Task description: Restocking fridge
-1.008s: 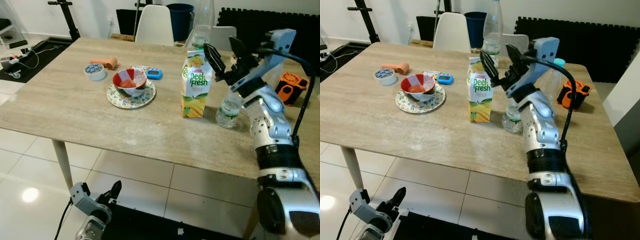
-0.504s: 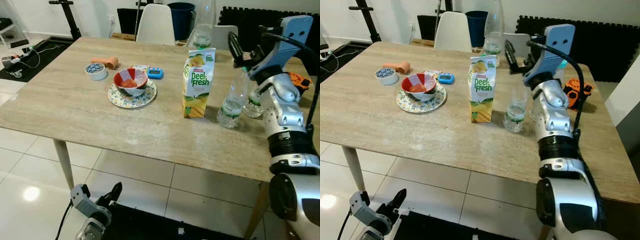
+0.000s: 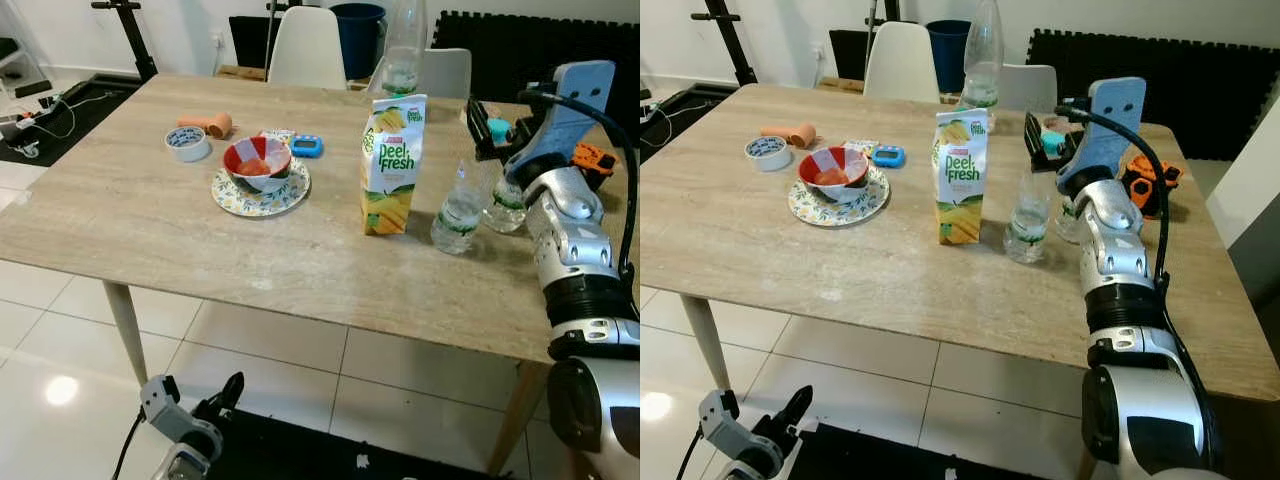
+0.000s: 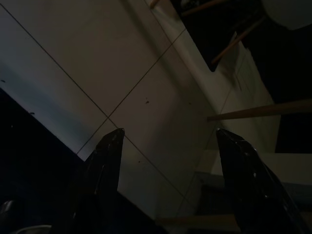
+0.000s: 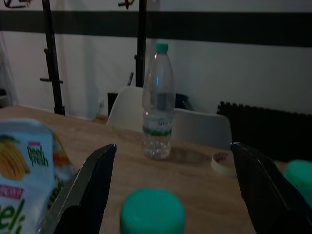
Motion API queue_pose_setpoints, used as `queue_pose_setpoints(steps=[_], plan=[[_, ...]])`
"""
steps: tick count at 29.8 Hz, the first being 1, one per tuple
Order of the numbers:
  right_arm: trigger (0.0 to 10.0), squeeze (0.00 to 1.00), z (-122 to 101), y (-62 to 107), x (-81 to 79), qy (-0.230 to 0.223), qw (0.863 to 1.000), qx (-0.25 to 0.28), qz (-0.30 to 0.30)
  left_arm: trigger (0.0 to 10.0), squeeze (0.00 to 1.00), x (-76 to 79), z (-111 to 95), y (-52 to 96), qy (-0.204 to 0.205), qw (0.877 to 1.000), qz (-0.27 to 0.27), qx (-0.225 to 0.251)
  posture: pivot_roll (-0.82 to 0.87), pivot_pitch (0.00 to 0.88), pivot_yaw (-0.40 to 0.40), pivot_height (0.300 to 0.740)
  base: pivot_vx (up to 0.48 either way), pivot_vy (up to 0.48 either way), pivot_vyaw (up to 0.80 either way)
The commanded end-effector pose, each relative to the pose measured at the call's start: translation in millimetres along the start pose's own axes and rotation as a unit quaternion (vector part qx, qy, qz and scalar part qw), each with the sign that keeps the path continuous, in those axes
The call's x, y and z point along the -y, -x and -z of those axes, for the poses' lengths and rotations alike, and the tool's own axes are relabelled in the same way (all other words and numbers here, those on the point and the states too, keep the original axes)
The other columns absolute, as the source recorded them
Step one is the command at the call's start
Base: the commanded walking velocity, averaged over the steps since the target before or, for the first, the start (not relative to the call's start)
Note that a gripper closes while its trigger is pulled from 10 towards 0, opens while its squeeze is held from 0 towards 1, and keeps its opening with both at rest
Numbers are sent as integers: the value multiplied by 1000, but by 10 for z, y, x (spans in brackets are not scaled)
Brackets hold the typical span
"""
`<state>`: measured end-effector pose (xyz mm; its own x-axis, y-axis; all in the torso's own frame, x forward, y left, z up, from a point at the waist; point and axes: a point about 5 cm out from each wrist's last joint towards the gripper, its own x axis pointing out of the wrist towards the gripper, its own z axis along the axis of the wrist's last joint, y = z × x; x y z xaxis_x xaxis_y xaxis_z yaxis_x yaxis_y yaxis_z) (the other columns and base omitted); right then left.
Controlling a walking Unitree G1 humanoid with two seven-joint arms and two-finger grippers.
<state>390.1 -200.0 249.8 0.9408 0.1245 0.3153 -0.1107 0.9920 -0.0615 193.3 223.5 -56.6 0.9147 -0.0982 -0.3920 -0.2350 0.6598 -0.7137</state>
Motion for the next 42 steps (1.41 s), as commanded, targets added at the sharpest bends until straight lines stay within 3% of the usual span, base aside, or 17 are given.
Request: queue_pose_setpoints(steps=[1, 10, 11, 12, 13, 28, 34, 36, 37, 38, 42], plan=[[10000, 0, 83, 34, 23, 2, 1000, -22, -1, 10000, 0, -35, 63, 37, 5, 1000, -12, -13, 4, 39, 23, 740, 0, 0, 0], [10000, 0, 288, 95, -56, -21, 998, -65, -2, 10000, 0, -45, 67, 43, 3, 1000, -17, -16, 4, 35, 22, 740, 0, 0, 0], [5804, 0, 302, 99, -56, -21, 997, -69, -3, 10000, 0, -49, 70, 46, 3, 1000, -19, -16, 6, 35, 21, 740, 0, 0, 0], [4902, 0, 312, 101, -56, -20, 997, -72, -3, 10000, 0, -52, 72, 49, 3, 1000, -20, -17, 6, 35, 21, 740, 0, 0, 0], [0, 0, 317, 103, -55, -20, 997, -73, -3, 10000, 0, -56, 74, 51, 3, 1000, -22, -17, 6, 33, 20, 740, 0, 0, 0], [0, 0, 242, 94, -8, -41, 998, -52, -2, 10000, 0, -63, 76, 49, 3, 999, -31, -18, 7, 24, 23, 740, 0, 0, 0], [0, 0, 42, 110, -86, -68, 994, 3, -83, 10000, 0, -49, 92, 38, 5, 999, -28, -26, 12, 37, 23, 740, 0, 0, 0], [0, 0, -76, 253, -182, -89, 978, 44, -186, 10000, 0, -66, 126, 57, 6, 999, -36, -34, 18, 31, 12, 740, 0, 0, 0], [0, 0, -76, 253, -182, -89, 978, 44, -186, 10000, 0, -66, 126, 57, 6, 999, -36, -34, 18, 31, 12, 740, 0, 0, 0], [0, 0, -131, 333, -234, -98, 966, 62, -232, 10000, 0, -76, 143, 68, 8, 998, -39, -38, 18, 31, 12, 740, 0, 0, 0], [0, 0, -390, 780, -433, -132, 886, 118, -429, 10000, 0, -126, 258, 127, -8, 995, -65, -77, 15, 24, 7, 740, 0, 0, 0]])
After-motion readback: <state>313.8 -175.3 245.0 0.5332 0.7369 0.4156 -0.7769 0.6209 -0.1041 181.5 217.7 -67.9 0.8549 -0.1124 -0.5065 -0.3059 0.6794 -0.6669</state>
